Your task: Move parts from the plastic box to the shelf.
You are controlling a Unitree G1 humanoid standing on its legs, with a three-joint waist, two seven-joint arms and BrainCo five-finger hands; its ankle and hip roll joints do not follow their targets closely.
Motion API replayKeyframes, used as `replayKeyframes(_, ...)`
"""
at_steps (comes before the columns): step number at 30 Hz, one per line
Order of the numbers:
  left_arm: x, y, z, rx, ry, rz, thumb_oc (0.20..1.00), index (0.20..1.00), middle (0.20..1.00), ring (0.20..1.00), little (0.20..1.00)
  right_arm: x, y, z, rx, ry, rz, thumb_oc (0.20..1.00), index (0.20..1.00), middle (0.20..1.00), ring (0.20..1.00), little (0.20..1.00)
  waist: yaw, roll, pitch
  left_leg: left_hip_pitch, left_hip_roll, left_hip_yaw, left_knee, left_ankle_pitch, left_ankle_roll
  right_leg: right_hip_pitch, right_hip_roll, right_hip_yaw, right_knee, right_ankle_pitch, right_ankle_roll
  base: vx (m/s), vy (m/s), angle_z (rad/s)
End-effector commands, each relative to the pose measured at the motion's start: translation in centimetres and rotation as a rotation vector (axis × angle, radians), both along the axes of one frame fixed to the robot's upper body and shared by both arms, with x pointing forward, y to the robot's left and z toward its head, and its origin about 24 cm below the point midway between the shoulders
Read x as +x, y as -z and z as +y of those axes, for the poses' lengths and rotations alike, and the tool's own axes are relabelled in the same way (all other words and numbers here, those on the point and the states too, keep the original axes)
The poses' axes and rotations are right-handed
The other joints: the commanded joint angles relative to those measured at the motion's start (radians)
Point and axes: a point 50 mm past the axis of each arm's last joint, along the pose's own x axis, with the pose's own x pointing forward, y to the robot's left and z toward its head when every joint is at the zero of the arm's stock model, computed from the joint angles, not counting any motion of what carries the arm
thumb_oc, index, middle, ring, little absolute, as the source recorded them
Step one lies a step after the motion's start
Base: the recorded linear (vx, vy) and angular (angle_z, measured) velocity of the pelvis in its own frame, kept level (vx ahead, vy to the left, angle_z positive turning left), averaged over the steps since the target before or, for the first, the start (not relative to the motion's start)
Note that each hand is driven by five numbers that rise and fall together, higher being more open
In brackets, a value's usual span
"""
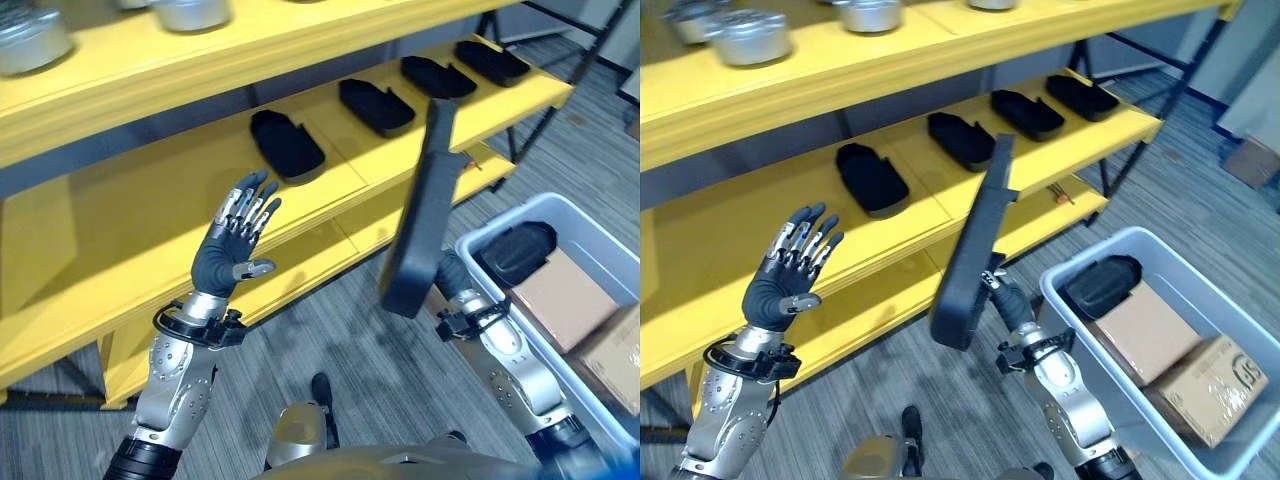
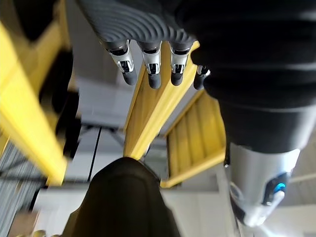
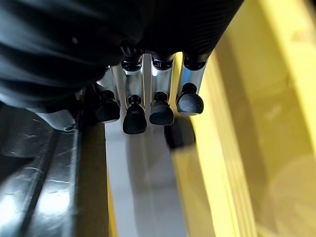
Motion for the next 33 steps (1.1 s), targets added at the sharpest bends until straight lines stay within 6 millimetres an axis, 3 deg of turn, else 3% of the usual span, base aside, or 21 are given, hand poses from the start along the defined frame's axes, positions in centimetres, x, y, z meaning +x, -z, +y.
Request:
replayKeyframes(1,-0.4,-2.7,-0.8,-0.059,0.045,-0.159,1.0,1.0,1.0,1.0,1.0,0.8,-2.5,-0.1,-0.035,0.017,-0.139,0.2,0.2,0.2,0.2,0.2,-0.007,0.042,-0.027,0.113,0.032,0.014,-0.055,-0.025,-0.097,0.067,0.088,-0.109,0.027,-0.256,0.077,-0.2,0.264,0.24)
replayKeyframes(2,-0.4,-2.8,-0.8,-0.065,0.036,-0.171,1.0,1.0,1.0,1.0,1.0,0.8,-2.6,0.3,-0.03,0.015,-0.131,0.2,0.2,0.2,0.2,0.2,0.008,0.043,-0.029,0.108,0.026,0.019,-0.056,-0.027,-0.091,0.078,0.078,-0.134,0.033,-0.256,0.082,-0.16,0.21,0.25)
replayKeyframes(3,0.0,-3.1,-1.1,-0.097,0.053,-0.183,1.0,1.0,1.0,1.0,1.0,0.7,-2.4,0.8,-0.015,0.015,-0.11,0.2,0.2,0.2,0.2,0.2,-0.001,0.037,-0.029,0.095,0.009,-0.006,-0.057,-0.038,-0.066,0.062,0.107,-0.082,0.091,-0.297,0.074,-0.09,0.124,0.48)
replayKeyframes(4,0.2,-3.2,-1.3,-0.1,0.066,-0.184,1.0,1.0,1.0,1.0,1.0,0.6,-2.3,0.8,-0.013,0.018,-0.106,0.2,0.2,0.2,0.2,0.2,-0.014,0.029,-0.028,0.09,0.001,-0.032,-0.057,-0.043,-0.057,0.054,0.153,-0.031,0.096,-0.328,0.062,0.01,0.052,1.02)
replayKeyframes(5,0.5,-3.2,-1.6,-0.106,0.069,-0.172,1.0,1.0,1.0,1.0,1.0,0.3,-2.0,0.7,-0.022,-0.019,-0.089,0.2,0.2,0.2,0.2,0.2,-0.034,0.012,-0.026,0.092,-0.013,-0.069,-0.058,-0.047,-0.049,0.037,0.237,0.036,0.099,-0.364,0.039,0.12,-0.008,1.76)
replayKeyframes(6,0.8,-2.6,-1.6,-0.156,0.057,-0.125,1.0,1.0,1.0,1.0,1.0,0.1,-1.5,0.8,-0.019,-0.123,-0.037,0.2,0.2,0.2,0.2,0.2,-0.036,-0.004,-0.023,0.095,-0.023,-0.084,-0.059,-0.042,-0.062,0.047,0.316,0.056,0.062,-0.386,0.006,0.11,-0.009,1.58)
replayKeyframes(7,0.8,-2.4,-1.8,-0.182,0.063,-0.1,1.0,1.0,1.0,1.0,1.0,0.2,-1.3,0.8,-0.023,-0.141,-0.028,0.2,0.2,0.2,0.2,0.2,-0.037,-0.01,-0.016,0.082,-0.029,-0.082,-0.057,-0.019,-0.062,0.053,0.356,0.07,0.015,-0.366,-0.019,0.12,-0.023,1.01)
replayKeyframes(9,0.8,-2.1,-2.1,-0.196,0.075,-0.072,1.0,1.0,1.0,1.0,1.0,0.2,-0.9,0.8,-0.032,-0.161,-0.01,0.2,0.2,0.2,0.2,0.2,-0.044,-0.023,-0.009,0.075,-0.047,-0.107,-0.045,-0.017,-0.064,0.065,0.393,0.127,-0.037,-0.35,-0.032,0.11,-0.031,-0.18)
replayKeyframes(11,0.8,-1.0,-2.9,-0.336,0.18,0.014,1.0,1.0,1.0,1.0,1.0,0.0,-0.6,0.1,-0.036,-0.156,0.005,0.2,0.2,0.2,0.2,0.2,-0.069,-0.04,-0.003,0.05,-0.076,-0.169,-0.019,-0.022,-0.059,0.065,0.44,0.248,-0.098,-0.319,-0.048,0.15,-0.026,0.3)
replayKeyframes(14,0.4,-0.5,-3.7,-0.337,0.222,0.019,1.0,1.0,1.0,1.0,1.0,-0.6,0.1,0.0,-0.05,-0.168,0.043,0.2,0.2,0.2,0.2,0.2,-0.089,-0.049,-0.011,0.055,-0.091,-0.225,-0.023,-0.032,-0.049,0.062,0.443,0.313,-0.122,-0.303,-0.043,0.11,-0.05,0.61)
replayKeyframes(23,0.2,0.2,-4.6,-0.262,0.244,0.074,1.0,1.0,1.0,1.0,1.0,-0.5,0.9,-0.3,-0.055,-0.171,0.044,0.2,0.2,0.2,0.2,0.2,-0.109,-0.041,-0.034,0.111,-0.094,-0.243,-0.03,-0.064,-0.048,0.054,0.419,0.304,-0.133,-0.292,-0.024,0.1,-0.066,0.22)
replayKeyframes(30,-0.1,0.7,-4.1,-0.252,0.287,0.095,1.0,1.0,1.0,1.0,1.0,-0.6,1.2,-0.1,-0.094,-0.175,0.043,0.2,0.2,0.2,0.2,0.2,-0.133,-0.017,-0.048,0.143,-0.098,-0.199,0.003,-0.103,-0.043,0.063,0.411,0.298,-0.106,-0.315,-0.026,0.1,-0.029,0.07)
replayKeyframes(33,0.3,0.3,-4.5,-0.262,0.305,0.081,1.0,1.0,1.0,1.0,1.0,-0.2,0.9,-0.5,-0.109,-0.164,0.015,0.2,0.2,0.2,0.2,0.2,-0.153,-0.026,-0.045,0.12,-0.084,-0.115,0.136,-0.152,-0.06,0.072,0.393,0.272,-0.096,-0.318,-0.04,0.04,-0.013,0.0)
